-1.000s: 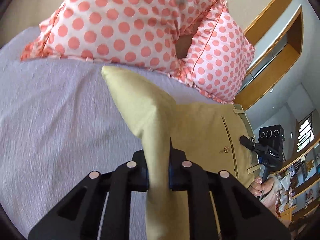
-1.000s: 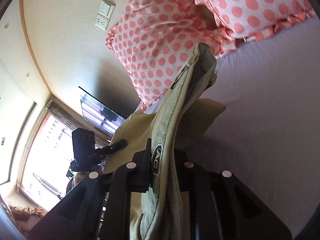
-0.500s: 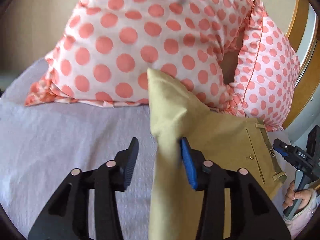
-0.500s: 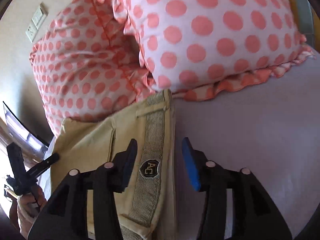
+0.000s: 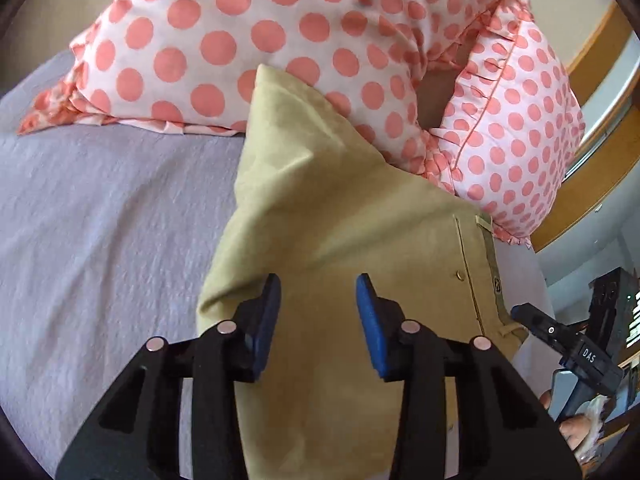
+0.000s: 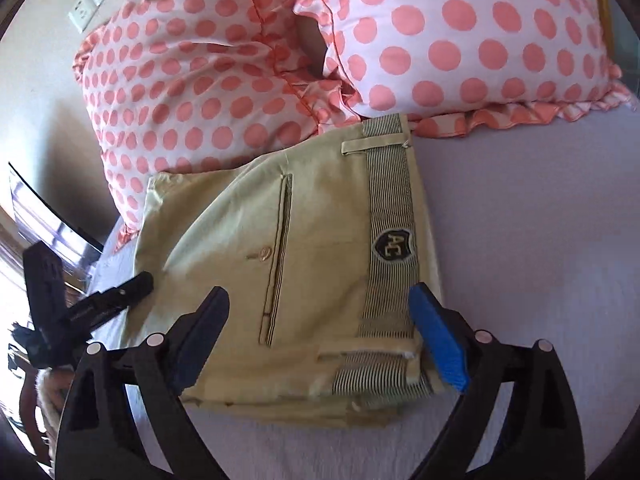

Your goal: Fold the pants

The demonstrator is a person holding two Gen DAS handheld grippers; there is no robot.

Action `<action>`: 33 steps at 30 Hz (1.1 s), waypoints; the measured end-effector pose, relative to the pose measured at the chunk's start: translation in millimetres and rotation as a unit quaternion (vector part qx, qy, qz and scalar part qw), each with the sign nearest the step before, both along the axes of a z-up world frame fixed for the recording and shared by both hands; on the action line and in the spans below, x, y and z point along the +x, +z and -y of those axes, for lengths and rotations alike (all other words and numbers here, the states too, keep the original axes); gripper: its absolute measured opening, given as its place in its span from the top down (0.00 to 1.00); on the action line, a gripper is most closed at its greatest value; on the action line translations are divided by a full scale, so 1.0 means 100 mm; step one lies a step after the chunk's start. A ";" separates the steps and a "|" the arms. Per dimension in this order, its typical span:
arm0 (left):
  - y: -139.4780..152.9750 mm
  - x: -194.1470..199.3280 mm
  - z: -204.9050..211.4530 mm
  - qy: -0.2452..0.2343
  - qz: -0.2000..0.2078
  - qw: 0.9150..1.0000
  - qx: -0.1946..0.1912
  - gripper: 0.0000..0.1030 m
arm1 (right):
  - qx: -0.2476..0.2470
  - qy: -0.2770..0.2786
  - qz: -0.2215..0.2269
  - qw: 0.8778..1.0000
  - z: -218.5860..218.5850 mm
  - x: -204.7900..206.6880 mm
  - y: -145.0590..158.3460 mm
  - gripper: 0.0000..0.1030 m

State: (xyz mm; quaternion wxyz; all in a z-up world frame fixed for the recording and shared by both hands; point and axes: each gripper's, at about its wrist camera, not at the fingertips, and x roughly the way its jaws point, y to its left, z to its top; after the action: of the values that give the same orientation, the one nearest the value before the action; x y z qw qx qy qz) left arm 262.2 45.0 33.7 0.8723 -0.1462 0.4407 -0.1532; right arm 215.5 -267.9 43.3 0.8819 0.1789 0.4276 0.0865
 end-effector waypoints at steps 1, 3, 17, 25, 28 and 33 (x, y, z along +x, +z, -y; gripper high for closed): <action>0.08 -0.19 0.00 0.005 0.022 0.999 0.034 0.36 | -0.019 0.000 0.018 1.000 -0.04 -0.18 0.05 0.01; 0.18 -0.59 -0.01 0.012 0.061 0.994 0.088 0.22 | -0.067 -0.001 0.048 0.997 -0.19 -0.55 0.09 0.01; -0.21 -1.49 0.12 0.032 0.047 0.982 0.181 0.02 | -0.158 -0.004 -0.002 0.987 -0.75 -1.08 -0.34 0.01; -0.32 -1.46 0.15 0.025 0.030 0.978 0.204 0.02 | -0.184 -0.008 -0.005 0.983 -0.80 -1.08 -0.38 0.01; -0.32 -1.45 0.14 0.025 0.030 0.978 0.204 0.02 | -0.184 -0.008 -0.005 0.983 -0.80 -1.08 -0.38 0.01; -0.32 -1.45 0.14 0.025 0.030 0.978 0.204 0.02 | -0.184 -0.007 -0.005 0.983 -0.79 -1.07 -0.37 0.01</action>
State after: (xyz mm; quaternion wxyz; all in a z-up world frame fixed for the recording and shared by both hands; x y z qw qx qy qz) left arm 117.0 30.9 2.2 0.9000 0.0283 0.4328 -0.0427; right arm 108.1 -189.1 6.0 0.8983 0.0170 0.4391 -0.0006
